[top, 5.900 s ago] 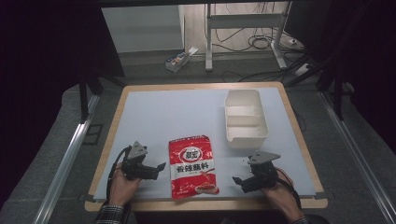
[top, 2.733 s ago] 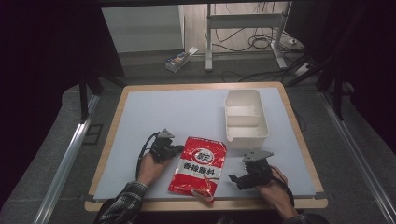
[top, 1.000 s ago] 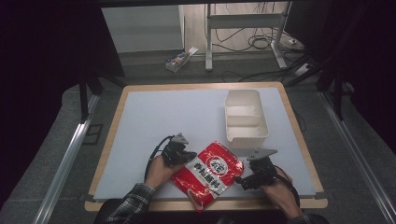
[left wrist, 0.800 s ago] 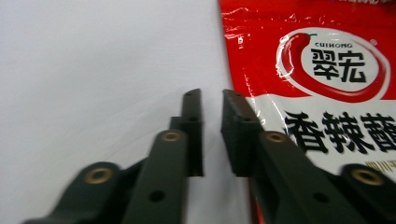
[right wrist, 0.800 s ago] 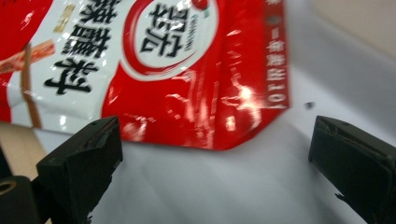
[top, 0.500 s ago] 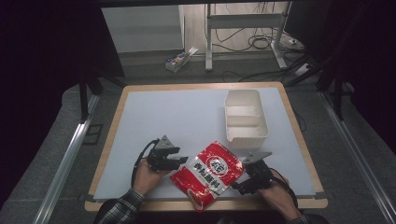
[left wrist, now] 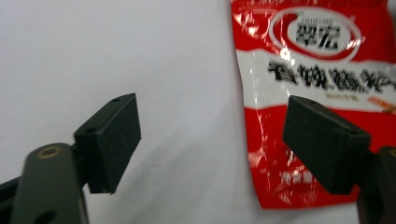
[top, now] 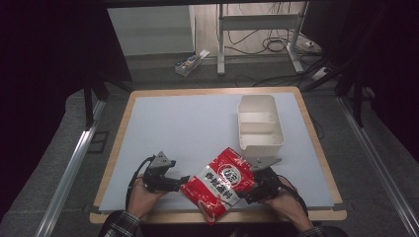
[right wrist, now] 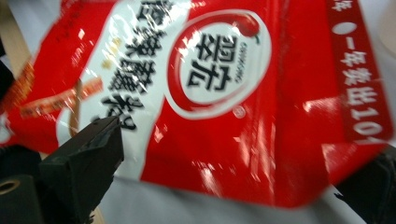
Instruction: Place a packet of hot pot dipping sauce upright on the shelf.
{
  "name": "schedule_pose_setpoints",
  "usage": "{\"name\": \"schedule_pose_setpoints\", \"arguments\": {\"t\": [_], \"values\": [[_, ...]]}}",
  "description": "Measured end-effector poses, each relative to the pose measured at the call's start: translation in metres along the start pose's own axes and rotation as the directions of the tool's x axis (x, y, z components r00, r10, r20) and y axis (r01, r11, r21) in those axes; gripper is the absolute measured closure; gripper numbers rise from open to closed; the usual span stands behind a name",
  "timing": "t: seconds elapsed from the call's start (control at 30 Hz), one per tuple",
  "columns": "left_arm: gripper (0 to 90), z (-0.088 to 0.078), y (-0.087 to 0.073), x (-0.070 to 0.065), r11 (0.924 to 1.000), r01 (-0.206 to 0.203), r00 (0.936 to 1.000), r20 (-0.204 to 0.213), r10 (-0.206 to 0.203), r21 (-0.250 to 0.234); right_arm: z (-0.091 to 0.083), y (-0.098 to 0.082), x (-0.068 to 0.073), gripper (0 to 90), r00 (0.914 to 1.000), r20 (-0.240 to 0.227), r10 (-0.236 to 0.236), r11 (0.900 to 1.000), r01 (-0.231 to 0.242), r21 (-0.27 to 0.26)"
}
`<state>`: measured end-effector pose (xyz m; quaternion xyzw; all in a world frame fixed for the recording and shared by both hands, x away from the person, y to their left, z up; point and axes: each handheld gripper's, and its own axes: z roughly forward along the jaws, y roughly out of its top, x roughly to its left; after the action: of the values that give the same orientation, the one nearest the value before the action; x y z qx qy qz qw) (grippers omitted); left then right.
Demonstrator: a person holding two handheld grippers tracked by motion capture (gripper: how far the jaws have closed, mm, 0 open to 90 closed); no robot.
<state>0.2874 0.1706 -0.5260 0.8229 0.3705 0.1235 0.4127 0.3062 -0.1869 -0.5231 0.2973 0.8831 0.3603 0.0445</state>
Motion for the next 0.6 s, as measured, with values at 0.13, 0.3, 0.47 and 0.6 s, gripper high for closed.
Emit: {"name": "schedule_pose_setpoints", "arguments": {"t": [0.13,0.3,0.47,0.6], "values": [[14.5,-0.002,-0.001,-0.004,0.9993,-0.035,0.9991,-0.022,0.035,0.013,0.002,0.007,0.003,7.8,0.9994,-0.028,0.021,1.000,-0.022,-0.011],[13.3,-0.005,-0.002,-0.006,0.9991,-0.040,0.9979,-0.050,0.041,0.012,0.003,0.020,0.006,37.6,0.9977,-0.039,0.055,0.998,-0.056,-0.025],[13.4,-0.007,-0.003,-0.005,0.9993,-0.036,0.9976,-0.059,0.036,0.007,0.007,0.030,0.006,53.9,0.9955,-0.066,0.068,0.996,-0.071,-0.052],[13.7,-0.008,-0.003,-0.005,0.9993,-0.038,0.9974,-0.061,0.038,0.005,0.010,0.034,0.006,74.3,0.9976,-0.037,0.058,0.997,-0.060,-0.048]]}}
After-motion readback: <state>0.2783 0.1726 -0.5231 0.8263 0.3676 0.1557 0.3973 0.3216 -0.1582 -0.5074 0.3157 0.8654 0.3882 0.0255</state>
